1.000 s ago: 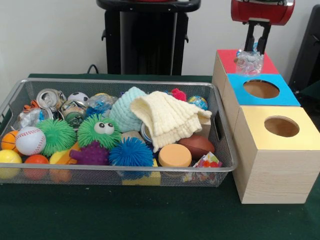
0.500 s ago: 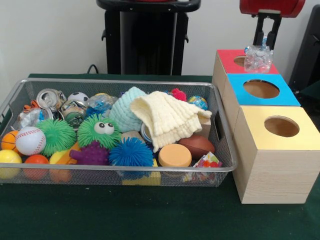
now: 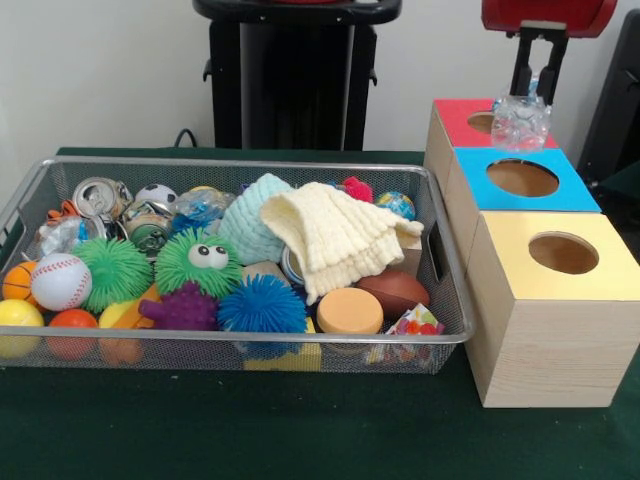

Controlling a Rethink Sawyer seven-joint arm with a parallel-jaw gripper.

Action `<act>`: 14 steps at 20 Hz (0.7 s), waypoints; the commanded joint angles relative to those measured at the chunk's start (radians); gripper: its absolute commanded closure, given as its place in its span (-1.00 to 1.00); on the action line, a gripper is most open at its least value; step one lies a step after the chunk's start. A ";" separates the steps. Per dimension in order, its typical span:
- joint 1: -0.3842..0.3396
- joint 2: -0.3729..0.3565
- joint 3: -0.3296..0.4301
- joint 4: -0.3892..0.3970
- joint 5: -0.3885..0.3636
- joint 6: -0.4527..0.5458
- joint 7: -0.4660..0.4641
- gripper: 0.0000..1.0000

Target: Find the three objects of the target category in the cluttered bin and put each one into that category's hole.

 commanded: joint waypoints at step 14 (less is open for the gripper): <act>-0.096 0.039 0.144 -0.053 -0.186 -0.278 -0.264 1.00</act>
